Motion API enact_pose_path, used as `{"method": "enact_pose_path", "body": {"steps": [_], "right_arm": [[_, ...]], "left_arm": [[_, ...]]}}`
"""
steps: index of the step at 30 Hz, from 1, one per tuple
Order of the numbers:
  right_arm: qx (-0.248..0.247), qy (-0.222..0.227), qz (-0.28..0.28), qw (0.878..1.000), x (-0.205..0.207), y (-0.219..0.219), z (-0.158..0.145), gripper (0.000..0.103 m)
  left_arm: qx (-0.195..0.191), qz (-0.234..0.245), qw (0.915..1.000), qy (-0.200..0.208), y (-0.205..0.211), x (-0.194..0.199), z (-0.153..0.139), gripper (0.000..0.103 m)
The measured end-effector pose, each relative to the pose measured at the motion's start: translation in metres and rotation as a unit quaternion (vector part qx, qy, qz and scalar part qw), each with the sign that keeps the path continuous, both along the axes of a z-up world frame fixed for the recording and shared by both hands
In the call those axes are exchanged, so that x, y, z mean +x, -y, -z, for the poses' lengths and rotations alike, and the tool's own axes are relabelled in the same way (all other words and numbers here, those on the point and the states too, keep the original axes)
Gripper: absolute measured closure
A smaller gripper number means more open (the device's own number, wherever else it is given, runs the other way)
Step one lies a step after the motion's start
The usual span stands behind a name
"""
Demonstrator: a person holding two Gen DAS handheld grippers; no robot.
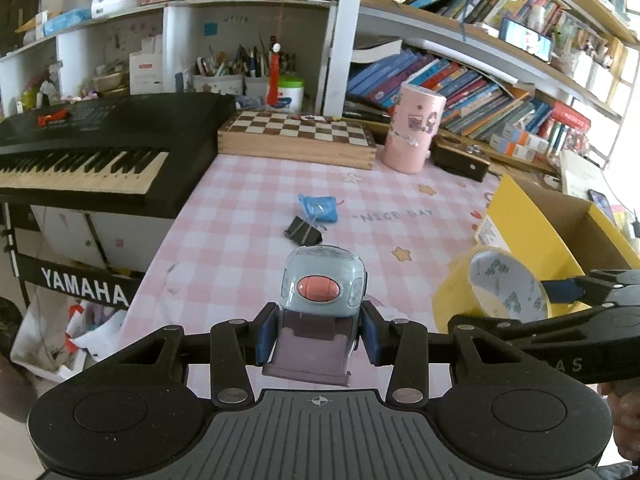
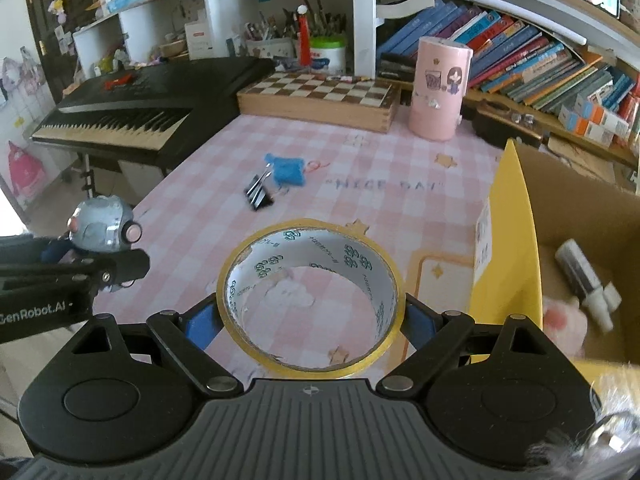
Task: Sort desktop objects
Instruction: 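Grasp the grey toy figure with the left tool while the right tool grasps the tape roll, then carry the toy figure and tape roll over the yellow box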
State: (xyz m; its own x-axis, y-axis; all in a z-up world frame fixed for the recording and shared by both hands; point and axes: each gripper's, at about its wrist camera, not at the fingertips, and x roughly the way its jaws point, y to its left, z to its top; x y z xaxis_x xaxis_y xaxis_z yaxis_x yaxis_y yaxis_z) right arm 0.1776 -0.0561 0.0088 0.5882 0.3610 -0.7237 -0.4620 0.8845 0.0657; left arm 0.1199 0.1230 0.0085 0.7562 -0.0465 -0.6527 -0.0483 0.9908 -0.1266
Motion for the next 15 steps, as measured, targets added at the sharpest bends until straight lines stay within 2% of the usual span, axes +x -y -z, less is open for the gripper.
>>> {"method": "enact_pose_path", "body": {"steps": [4, 15], "right_arm": [[-0.013, 0.001, 0.006, 1.000, -0.024, 0.000, 0.001, 0.013], [-0.003, -0.006, 0.019, 1.000, -0.083, 0.002, 0.002, 0.013]], "left_arm": [[0.004, 0.015, 0.9999, 0.005, 0.001, -0.021, -0.002, 0.062], [0.003, 0.019, 0.9998, -0.003, -0.003, -0.073, -0.002, 0.062]]}}
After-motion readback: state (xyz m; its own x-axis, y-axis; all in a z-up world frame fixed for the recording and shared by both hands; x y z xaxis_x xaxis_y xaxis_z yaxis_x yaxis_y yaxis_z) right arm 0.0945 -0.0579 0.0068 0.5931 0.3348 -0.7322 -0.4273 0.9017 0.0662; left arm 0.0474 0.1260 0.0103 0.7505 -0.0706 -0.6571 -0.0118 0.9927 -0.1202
